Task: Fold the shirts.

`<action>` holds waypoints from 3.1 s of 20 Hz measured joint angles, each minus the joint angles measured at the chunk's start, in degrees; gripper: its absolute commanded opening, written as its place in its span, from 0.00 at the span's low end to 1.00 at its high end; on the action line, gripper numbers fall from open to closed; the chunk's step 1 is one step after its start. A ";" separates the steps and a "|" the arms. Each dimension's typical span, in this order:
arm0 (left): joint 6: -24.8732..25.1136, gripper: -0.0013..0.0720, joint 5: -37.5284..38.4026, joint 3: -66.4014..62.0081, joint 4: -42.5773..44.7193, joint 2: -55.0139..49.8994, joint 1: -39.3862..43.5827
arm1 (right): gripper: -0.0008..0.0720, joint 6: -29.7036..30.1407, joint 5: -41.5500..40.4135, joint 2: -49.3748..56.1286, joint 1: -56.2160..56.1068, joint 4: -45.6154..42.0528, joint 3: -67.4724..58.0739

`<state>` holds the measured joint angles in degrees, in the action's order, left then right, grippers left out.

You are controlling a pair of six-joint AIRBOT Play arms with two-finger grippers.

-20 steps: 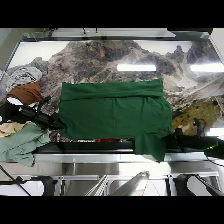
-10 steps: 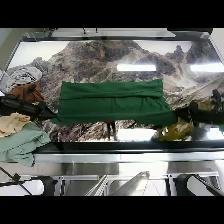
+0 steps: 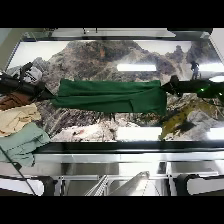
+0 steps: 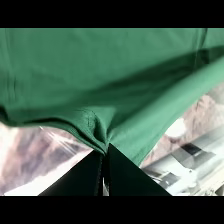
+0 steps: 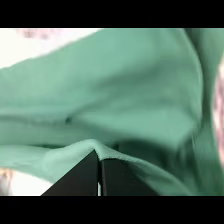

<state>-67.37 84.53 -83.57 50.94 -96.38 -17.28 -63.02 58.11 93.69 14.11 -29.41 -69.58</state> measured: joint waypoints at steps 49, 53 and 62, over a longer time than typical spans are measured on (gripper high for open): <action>-10.75 0.03 6.58 -33.70 -1.20 -11.78 13.57 | 0.13 4.24 10.40 23.06 -0.94 -4.94 -19.69; -10.73 0.02 6.36 -33.70 -1.16 -15.13 19.26 | 0.04 3.87 12.59 22.53 -1.46 -2.64 -21.51; -14.01 0.02 -7.82 -33.68 4.87 -29.00 36.02 | 0.04 -0.85 17.44 13.73 -2.23 -0.26 -26.29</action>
<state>-81.38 76.71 -117.25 55.81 -125.38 18.74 -63.88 75.55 107.42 11.88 -29.67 -95.88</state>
